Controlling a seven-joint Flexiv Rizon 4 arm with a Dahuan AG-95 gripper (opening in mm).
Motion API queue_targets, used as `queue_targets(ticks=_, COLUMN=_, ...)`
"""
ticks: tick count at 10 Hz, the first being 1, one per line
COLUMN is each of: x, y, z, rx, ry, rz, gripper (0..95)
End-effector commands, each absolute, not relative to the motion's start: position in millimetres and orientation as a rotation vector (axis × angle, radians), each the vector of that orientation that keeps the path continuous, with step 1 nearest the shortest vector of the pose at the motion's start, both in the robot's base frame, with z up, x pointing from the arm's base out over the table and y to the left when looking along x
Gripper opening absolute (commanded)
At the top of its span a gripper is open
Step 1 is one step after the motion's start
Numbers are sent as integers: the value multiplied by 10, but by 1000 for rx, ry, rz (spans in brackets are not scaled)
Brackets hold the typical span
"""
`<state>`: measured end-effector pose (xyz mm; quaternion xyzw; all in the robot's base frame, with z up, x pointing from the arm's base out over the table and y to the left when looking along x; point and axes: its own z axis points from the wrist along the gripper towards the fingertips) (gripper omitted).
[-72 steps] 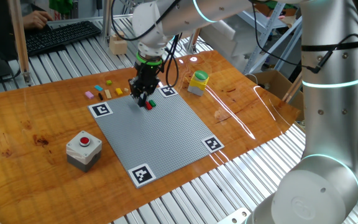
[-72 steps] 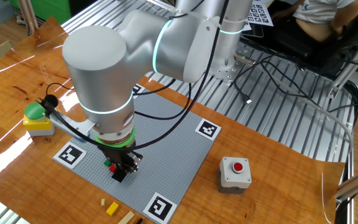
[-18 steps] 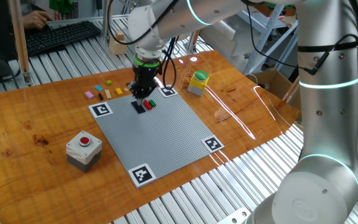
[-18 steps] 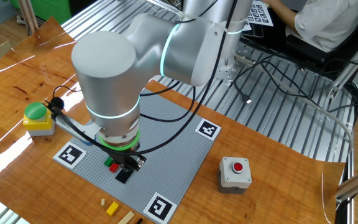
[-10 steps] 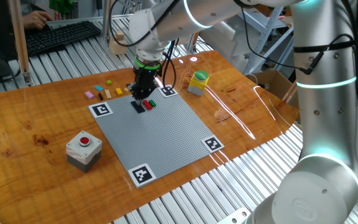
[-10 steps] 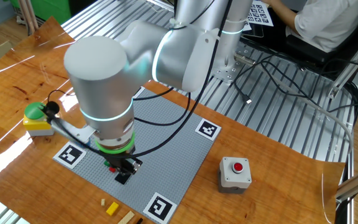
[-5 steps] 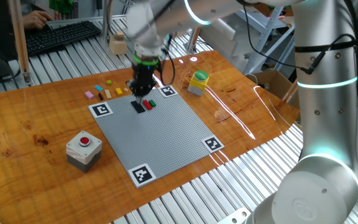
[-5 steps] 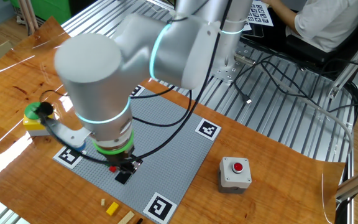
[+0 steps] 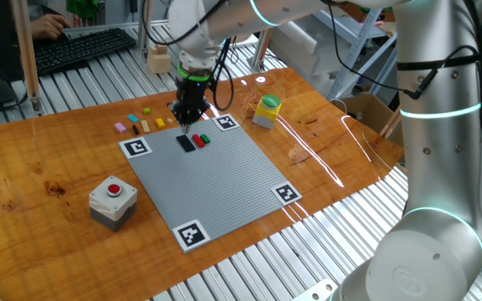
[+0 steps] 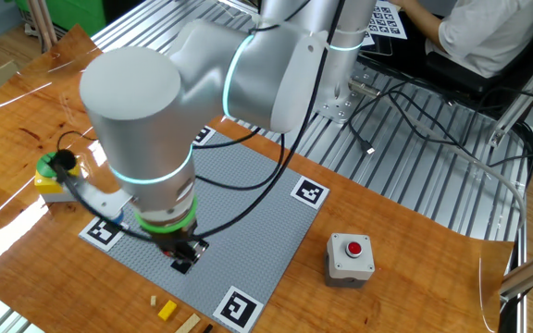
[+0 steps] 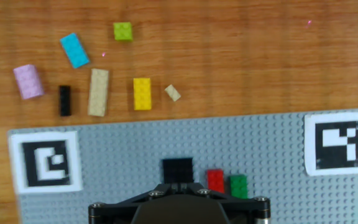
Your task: Build with small Lego blocks
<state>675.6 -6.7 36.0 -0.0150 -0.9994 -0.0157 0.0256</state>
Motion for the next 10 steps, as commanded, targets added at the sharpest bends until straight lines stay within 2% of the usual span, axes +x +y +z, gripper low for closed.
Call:
queue_targets(ticks=1, x=6866, y=-62, z=395, rx=-24, ry=-3086, rz=-47, gripper=190)
queue_targets(ticks=10, x=7377, y=-80, z=236, rx=128, ry=-3100, rz=-49, gripper=190)
